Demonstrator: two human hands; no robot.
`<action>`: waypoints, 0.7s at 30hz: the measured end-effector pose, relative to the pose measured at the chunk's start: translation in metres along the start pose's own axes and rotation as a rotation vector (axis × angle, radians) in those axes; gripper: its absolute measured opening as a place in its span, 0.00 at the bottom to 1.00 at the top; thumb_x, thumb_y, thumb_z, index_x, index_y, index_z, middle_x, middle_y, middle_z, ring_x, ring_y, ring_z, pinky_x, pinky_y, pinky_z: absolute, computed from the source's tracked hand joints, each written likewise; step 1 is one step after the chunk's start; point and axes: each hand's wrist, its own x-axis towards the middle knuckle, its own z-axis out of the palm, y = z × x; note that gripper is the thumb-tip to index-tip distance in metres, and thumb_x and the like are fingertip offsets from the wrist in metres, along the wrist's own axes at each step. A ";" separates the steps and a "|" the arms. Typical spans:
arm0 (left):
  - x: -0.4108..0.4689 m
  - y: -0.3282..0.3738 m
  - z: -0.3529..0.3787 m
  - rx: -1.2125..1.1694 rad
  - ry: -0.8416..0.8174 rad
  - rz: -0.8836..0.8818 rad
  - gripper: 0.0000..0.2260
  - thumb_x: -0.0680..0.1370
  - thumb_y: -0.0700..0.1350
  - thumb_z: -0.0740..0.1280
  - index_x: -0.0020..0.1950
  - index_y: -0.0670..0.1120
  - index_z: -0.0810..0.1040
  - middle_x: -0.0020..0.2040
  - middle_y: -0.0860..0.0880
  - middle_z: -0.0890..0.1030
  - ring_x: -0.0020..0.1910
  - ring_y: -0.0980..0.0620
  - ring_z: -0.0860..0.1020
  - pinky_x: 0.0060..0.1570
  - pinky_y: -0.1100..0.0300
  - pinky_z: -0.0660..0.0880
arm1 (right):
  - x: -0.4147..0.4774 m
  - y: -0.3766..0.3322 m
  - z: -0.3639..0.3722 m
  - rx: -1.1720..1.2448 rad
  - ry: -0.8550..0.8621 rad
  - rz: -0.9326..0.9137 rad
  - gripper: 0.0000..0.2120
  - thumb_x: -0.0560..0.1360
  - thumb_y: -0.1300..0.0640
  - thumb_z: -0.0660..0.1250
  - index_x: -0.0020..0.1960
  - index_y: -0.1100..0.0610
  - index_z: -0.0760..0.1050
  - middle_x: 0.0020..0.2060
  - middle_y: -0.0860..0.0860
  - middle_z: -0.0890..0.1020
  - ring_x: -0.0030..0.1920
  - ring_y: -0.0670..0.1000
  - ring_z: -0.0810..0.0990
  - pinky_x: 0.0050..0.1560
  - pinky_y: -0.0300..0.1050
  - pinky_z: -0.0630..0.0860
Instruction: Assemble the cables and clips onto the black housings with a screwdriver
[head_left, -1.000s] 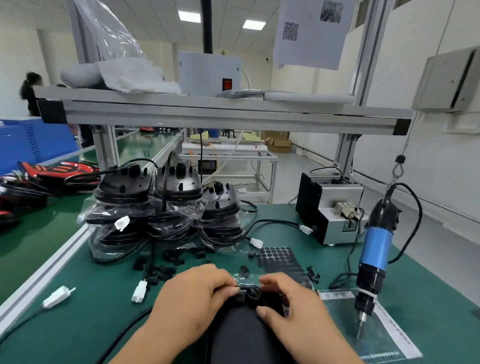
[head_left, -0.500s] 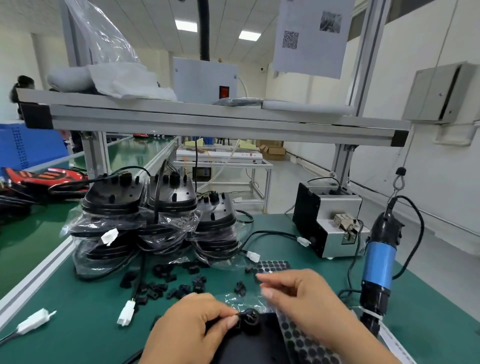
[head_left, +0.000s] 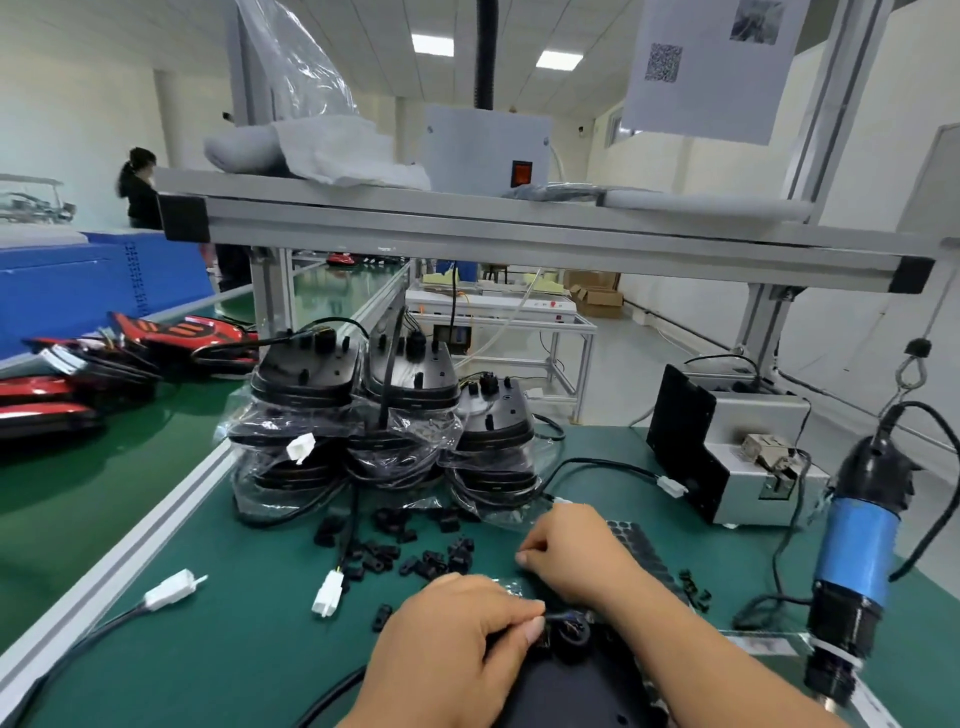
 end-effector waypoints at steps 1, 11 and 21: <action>0.000 0.001 -0.001 -0.009 -0.004 -0.013 0.14 0.72 0.63 0.60 0.57 0.76 0.67 0.47 0.65 0.80 0.51 0.64 0.76 0.55 0.68 0.71 | -0.001 0.000 -0.002 0.017 0.023 -0.002 0.08 0.75 0.51 0.69 0.50 0.52 0.85 0.46 0.47 0.86 0.48 0.46 0.80 0.57 0.34 0.69; 0.002 0.002 -0.004 -0.103 0.083 -0.152 0.13 0.75 0.52 0.70 0.49 0.73 0.77 0.48 0.73 0.77 0.50 0.71 0.76 0.50 0.77 0.70 | -0.042 0.004 -0.029 0.645 0.047 0.092 0.06 0.77 0.58 0.67 0.47 0.53 0.83 0.26 0.46 0.80 0.29 0.42 0.78 0.34 0.35 0.76; 0.013 0.029 -0.006 -0.217 0.220 -0.076 0.16 0.76 0.42 0.69 0.53 0.64 0.80 0.49 0.68 0.80 0.49 0.67 0.78 0.49 0.76 0.70 | -0.089 -0.016 -0.030 1.182 0.058 -0.092 0.05 0.77 0.66 0.66 0.51 0.59 0.76 0.31 0.55 0.82 0.32 0.50 0.81 0.33 0.38 0.75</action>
